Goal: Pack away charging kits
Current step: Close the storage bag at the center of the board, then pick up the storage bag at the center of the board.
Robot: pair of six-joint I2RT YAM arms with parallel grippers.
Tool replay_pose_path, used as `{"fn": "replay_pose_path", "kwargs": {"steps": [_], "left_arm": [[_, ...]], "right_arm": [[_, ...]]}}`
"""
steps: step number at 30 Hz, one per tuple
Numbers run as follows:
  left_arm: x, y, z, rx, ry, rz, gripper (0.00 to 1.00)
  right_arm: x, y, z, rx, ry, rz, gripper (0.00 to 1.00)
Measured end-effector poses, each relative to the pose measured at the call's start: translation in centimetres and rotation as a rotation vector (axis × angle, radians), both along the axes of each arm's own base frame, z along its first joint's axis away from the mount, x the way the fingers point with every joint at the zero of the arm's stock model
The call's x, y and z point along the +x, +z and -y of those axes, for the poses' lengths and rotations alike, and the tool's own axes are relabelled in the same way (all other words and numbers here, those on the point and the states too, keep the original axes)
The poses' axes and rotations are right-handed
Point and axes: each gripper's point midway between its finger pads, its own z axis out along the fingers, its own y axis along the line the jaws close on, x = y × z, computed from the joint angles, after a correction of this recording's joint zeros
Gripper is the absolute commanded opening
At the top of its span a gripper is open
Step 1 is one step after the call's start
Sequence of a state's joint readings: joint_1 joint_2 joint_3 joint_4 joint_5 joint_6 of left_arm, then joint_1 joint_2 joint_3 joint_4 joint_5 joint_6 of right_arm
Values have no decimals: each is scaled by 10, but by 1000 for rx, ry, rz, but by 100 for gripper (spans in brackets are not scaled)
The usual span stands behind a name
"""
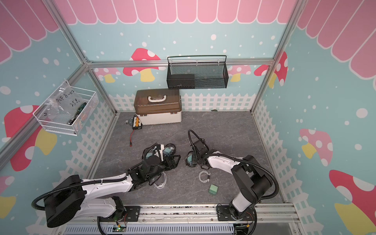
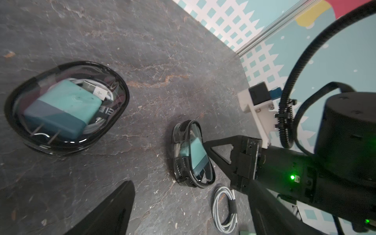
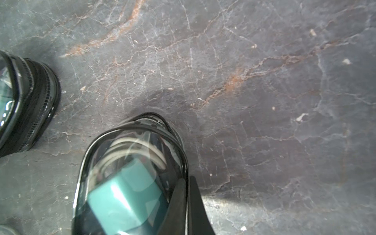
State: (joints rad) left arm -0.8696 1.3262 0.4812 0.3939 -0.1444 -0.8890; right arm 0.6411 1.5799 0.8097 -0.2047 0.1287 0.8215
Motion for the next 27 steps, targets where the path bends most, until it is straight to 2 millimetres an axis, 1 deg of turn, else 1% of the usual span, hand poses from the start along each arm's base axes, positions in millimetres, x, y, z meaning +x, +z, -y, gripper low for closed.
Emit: {"fn": "replay_pose_path", "kwargs": {"steps": [3, 7, 11, 15, 18, 22, 27], "left_arm": [[3, -9, 10, 0, -28, -36, 88], [12, -16, 31, -30, -77, -83, 83], [20, -25, 53, -61, -130, -128, 80], [30, -41, 67, -67, -163, -191, 76], [38, -52, 70, -71, -163, -232, 75], [40, -69, 62, -50, -149, -284, 76], [42, -73, 58, -21, -140, -311, 77]], "right_arm": [[-2, -1, 2, 5, -1, 9, 0], [-2, -2, 2, 13, 0, 20, 0], [-1, -2, 0, 24, 4, 26, 0], [1, 0, -2, 32, 9, 35, 0], [2, 0, -3, 35, 12, 38, 0], [4, -2, -5, 35, 17, 44, 0], [11, -4, -9, 42, 22, 56, 0]]}}
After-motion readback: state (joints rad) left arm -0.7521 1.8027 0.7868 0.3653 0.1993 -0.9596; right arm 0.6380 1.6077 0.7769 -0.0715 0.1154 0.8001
